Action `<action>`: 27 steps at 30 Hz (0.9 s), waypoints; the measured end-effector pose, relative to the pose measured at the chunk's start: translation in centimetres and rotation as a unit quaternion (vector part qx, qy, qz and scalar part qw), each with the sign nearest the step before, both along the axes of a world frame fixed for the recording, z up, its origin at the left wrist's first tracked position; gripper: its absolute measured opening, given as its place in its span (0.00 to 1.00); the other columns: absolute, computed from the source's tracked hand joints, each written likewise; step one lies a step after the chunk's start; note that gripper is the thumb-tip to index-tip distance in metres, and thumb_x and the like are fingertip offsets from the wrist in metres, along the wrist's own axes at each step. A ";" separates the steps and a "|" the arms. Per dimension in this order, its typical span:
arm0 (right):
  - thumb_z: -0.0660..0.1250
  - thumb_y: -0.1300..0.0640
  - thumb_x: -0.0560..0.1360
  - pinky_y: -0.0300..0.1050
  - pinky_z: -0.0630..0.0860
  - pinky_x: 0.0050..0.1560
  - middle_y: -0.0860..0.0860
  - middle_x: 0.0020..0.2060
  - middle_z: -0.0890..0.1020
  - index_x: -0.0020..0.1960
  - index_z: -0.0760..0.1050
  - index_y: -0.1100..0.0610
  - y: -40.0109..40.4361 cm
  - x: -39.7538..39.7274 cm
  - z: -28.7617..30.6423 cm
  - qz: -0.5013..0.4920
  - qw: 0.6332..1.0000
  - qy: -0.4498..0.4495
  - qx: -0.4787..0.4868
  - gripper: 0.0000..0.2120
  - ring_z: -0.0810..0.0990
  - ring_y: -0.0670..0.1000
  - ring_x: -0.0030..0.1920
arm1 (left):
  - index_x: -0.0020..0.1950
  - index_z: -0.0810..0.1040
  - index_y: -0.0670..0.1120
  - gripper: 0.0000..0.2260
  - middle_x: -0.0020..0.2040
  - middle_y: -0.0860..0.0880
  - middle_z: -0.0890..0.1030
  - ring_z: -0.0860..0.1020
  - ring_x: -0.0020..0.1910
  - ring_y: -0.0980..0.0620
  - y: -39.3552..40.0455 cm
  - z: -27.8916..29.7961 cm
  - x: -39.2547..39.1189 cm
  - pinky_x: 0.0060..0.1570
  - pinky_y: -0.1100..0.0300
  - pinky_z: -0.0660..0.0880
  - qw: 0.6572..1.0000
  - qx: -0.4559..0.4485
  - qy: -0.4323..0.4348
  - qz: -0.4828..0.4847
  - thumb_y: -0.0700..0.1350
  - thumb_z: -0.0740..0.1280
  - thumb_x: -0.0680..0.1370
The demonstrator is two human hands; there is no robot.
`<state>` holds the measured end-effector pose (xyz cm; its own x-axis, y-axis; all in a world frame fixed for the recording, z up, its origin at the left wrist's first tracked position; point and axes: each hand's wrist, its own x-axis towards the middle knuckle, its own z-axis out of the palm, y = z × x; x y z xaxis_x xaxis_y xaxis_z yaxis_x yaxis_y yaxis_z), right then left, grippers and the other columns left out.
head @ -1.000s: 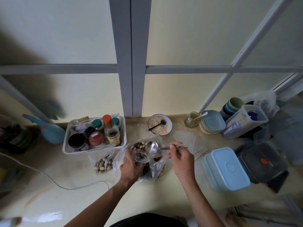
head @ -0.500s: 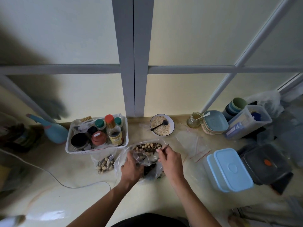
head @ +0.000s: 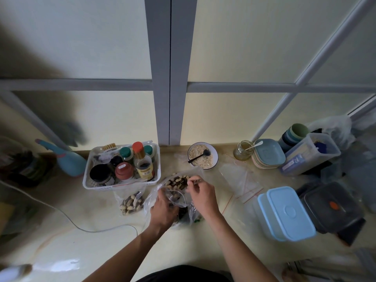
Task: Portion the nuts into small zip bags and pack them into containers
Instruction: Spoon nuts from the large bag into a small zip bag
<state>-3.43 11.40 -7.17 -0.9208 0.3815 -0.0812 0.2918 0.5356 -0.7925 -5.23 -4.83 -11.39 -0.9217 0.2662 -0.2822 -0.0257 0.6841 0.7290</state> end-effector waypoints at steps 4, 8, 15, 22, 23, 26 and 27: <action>0.63 0.57 0.84 0.44 0.84 0.50 0.48 0.42 0.88 0.54 0.81 0.51 0.3 0.8 -0.7 -0.082 0.982 -0.036 -0.166 0.08 0.87 0.43 0.43 | 0.64 0.58 0.55 0.28 0.60 0.48 0.79 0.81 0.53 0.44 -0.1 -0.7 -0.3 0.52 0.43 0.80 1.000 0.007 -0.012 0.004 0.54 0.71 0.72; 0.61 0.61 0.85 0.49 0.83 0.53 0.56 0.47 0.88 0.60 0.80 0.60 0.7 1.9 -1.4 -0.164 0.917 -0.045 -0.360 0.10 0.88 0.53 0.49 | 0.64 0.58 0.55 0.28 0.59 0.48 0.80 0.81 0.52 0.44 0.0 -1.0 -0.2 0.51 0.43 0.79 1.000 0.008 -0.015 0.004 0.54 0.72 0.72; 0.63 0.59 0.84 0.48 0.84 0.53 0.62 0.52 0.86 0.60 0.78 0.64 1.9 2.9 -0.8 -0.235 0.839 -0.026 -0.490 0.11 0.87 0.58 0.52 | 0.64 0.58 0.54 0.28 0.59 0.48 0.80 0.81 0.51 0.44 0.1 -0.7 -0.2 0.52 0.46 0.78 1.000 0.000 -0.021 0.001 0.52 0.73 0.73; 0.61 0.58 0.85 0.46 0.79 0.44 0.61 0.45 0.87 0.56 0.80 0.62 3.5 3.5 1.6 -0.245 0.874 -0.022 -0.419 0.11 0.88 0.56 0.44 | 0.63 0.58 0.54 0.27 0.57 0.47 0.80 0.80 0.53 0.43 0.3 -0.2 -0.5 0.54 0.45 0.77 1.000 -0.010 -0.025 0.001 0.52 0.72 0.73; 0.60 0.58 0.85 0.46 0.78 0.43 0.61 0.44 0.87 0.55 0.80 0.62 3.8 3.5 2.1 -0.242 0.883 -0.023 -0.401 0.11 0.88 0.55 0.43 | 0.62 0.57 0.54 0.27 0.56 0.47 0.80 0.80 0.53 0.43 0.3 -0.3 -0.6 0.54 0.44 0.77 1.000 -0.012 -0.027 0.001 0.53 0.73 0.73; 0.59 0.58 0.85 0.45 0.79 0.41 0.60 0.43 0.87 0.54 0.81 0.62 4.4 3.6 3.4 -0.227 0.905 -0.030 -0.360 0.13 0.88 0.56 0.42 | 0.65 0.56 0.54 0.30 0.54 0.46 0.80 0.80 0.50 0.43 0.5 -0.1 -0.8 0.54 0.41 0.78 0.999 -0.020 -0.044 -0.001 0.53 0.73 0.72; 0.59 0.57 0.85 0.45 0.79 0.41 0.60 0.42 0.87 0.53 0.81 0.61 4.6 3.7 3.8 -0.219 0.911 -0.031 -0.347 0.13 0.88 0.57 0.42 | 0.66 0.56 0.52 0.31 0.53 0.46 0.79 0.80 0.49 0.43 0.7 0.0 -0.8 0.53 0.41 0.78 0.999 -0.020 -0.047 0.000 0.53 0.73 0.72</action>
